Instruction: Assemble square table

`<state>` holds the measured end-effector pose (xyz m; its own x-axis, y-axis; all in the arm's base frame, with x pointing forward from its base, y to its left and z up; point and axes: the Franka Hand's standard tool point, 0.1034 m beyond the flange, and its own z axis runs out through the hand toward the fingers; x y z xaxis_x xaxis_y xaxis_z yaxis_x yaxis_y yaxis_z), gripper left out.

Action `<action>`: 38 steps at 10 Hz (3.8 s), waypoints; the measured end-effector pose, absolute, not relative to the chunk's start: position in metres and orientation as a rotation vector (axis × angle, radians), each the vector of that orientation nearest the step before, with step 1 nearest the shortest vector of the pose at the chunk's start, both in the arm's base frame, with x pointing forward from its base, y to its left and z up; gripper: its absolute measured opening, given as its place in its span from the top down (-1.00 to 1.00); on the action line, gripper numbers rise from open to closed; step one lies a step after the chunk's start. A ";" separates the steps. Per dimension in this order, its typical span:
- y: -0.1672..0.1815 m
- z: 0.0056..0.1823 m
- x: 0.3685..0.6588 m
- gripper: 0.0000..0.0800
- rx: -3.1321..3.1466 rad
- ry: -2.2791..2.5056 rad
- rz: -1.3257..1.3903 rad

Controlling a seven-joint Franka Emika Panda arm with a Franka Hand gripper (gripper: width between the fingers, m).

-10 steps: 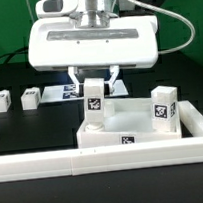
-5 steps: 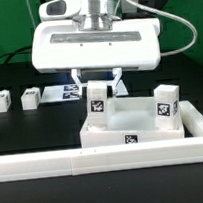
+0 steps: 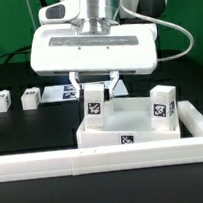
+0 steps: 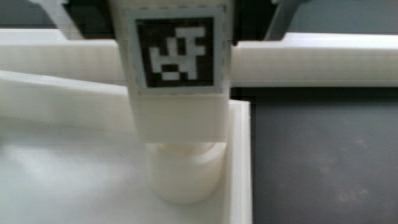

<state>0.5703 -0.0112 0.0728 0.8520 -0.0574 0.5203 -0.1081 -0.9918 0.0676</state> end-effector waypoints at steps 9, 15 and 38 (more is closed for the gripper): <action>-0.016 0.081 0.572 -0.61 2.944 -0.148 0.796; -0.015 0.112 0.584 -0.62 3.007 -0.182 0.726; -0.013 0.071 0.562 0.28 3.163 -0.326 0.037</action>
Offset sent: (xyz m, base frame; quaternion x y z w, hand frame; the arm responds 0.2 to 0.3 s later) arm 0.0000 0.0000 0.0000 0.0000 0.0000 0.0000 1.0000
